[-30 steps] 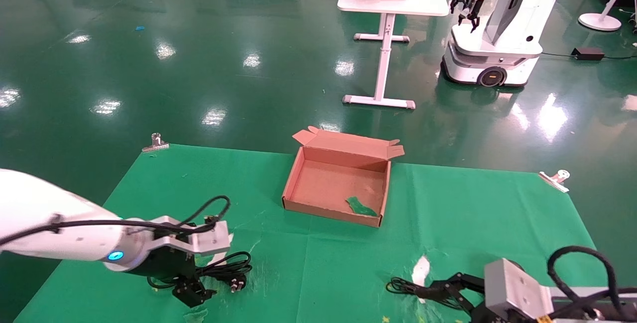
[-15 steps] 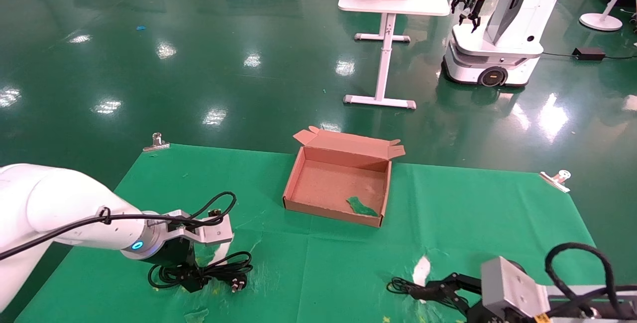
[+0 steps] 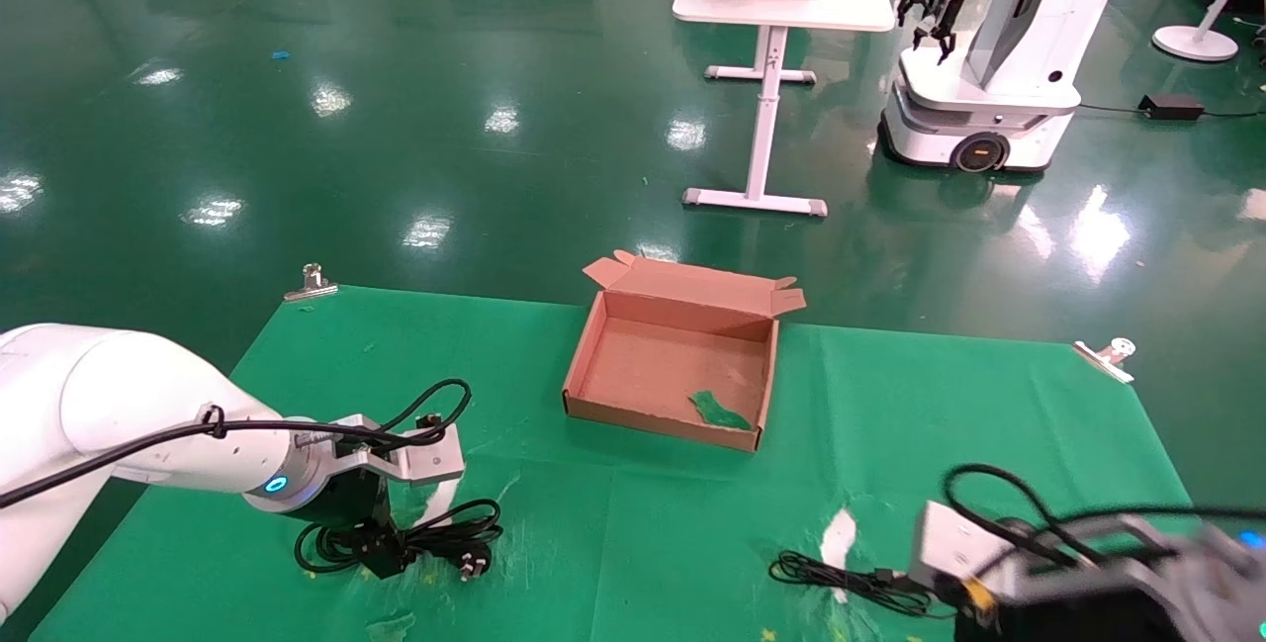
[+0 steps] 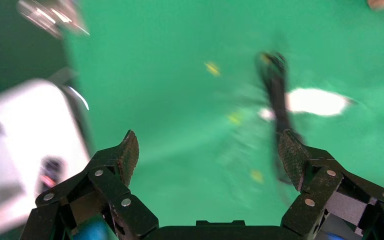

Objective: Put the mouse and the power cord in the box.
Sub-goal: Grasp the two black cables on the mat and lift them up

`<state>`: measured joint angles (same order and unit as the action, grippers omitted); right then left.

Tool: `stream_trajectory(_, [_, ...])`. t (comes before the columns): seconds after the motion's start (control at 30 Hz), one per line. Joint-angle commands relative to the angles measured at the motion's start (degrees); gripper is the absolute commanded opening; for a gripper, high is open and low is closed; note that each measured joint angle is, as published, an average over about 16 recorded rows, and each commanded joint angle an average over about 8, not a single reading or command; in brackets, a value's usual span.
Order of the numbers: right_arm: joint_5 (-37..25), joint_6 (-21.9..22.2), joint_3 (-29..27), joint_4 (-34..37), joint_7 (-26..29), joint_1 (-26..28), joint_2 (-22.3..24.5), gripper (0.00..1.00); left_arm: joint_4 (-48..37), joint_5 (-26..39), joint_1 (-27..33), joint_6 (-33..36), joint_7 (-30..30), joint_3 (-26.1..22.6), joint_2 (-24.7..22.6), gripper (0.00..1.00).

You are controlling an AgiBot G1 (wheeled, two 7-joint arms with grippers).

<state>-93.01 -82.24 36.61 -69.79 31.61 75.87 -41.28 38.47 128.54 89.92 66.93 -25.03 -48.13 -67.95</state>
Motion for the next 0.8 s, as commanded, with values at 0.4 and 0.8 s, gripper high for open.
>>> stream_trajectory(0.4, [-13.78,6.60,5.49,20.20,-9.31,9.23,-13.96,1.00,-0.79,-0.14,0.21,-0.19,0.50,0.03,-0.23,1.00])
stream_trajectory(0.8, [-15.93,10.25,7.10,33.69,-16.10,11.66,-20.60,1.00,-1.06,-0.18,0.28,-0.26,0.66,0.05,-0.31,1.00])
